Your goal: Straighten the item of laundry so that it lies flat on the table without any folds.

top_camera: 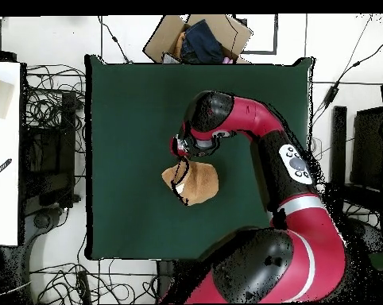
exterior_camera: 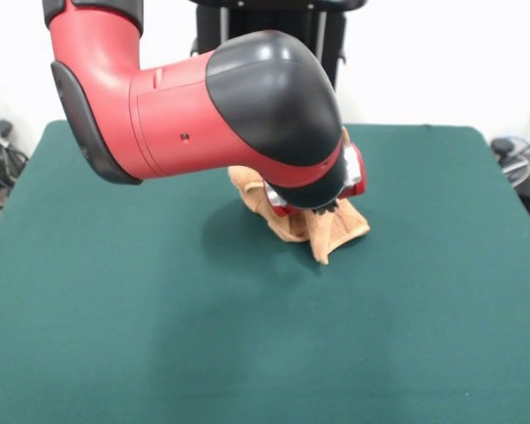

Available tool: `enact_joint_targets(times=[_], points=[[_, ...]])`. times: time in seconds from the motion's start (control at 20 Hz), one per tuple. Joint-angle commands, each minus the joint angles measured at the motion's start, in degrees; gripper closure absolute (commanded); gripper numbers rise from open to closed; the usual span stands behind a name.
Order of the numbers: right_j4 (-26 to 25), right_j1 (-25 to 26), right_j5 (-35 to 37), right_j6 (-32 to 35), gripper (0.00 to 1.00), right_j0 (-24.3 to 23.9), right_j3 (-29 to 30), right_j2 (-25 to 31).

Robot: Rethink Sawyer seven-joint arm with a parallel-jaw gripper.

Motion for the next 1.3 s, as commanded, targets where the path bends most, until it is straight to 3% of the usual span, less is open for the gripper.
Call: enact_joint_targets(times=[0.05,0.45,0.8,1.3], points=[[-2.3,1.4,-3.1,-8.8,1.0,0.7,2.3,2.2],[-2.0,1.7,-2.4,-9.5,1.0,0.6,1.8,2.6],[-2.8,5.3,11.1,-14.7,1.0,3.3,-12.2,3.3],[-4.6,9.2,18.9,-21.0,1.0,3.4,-19.8,3.7]])
